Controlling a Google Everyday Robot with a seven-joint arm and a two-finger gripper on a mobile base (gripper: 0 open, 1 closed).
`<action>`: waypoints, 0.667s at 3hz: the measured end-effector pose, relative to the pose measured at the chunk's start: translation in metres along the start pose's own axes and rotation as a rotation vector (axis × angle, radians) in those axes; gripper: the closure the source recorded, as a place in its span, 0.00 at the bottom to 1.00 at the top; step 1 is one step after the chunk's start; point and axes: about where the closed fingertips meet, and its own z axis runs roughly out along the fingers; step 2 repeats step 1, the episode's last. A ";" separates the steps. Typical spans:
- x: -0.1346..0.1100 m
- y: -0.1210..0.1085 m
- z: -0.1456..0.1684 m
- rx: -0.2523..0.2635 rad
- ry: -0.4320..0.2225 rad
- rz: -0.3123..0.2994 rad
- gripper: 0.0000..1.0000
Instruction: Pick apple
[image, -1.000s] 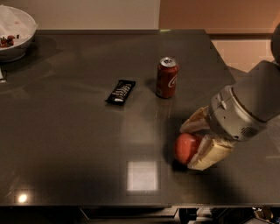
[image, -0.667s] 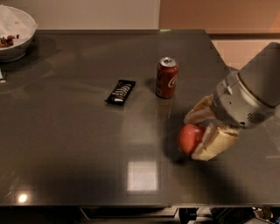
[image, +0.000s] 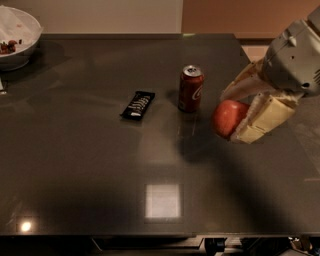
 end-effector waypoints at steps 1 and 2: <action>0.000 0.000 0.000 0.000 0.000 0.000 1.00; 0.000 0.000 0.000 0.000 0.000 0.000 1.00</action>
Offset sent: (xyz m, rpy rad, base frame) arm 0.0000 0.0000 0.0000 0.0000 0.0000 0.0000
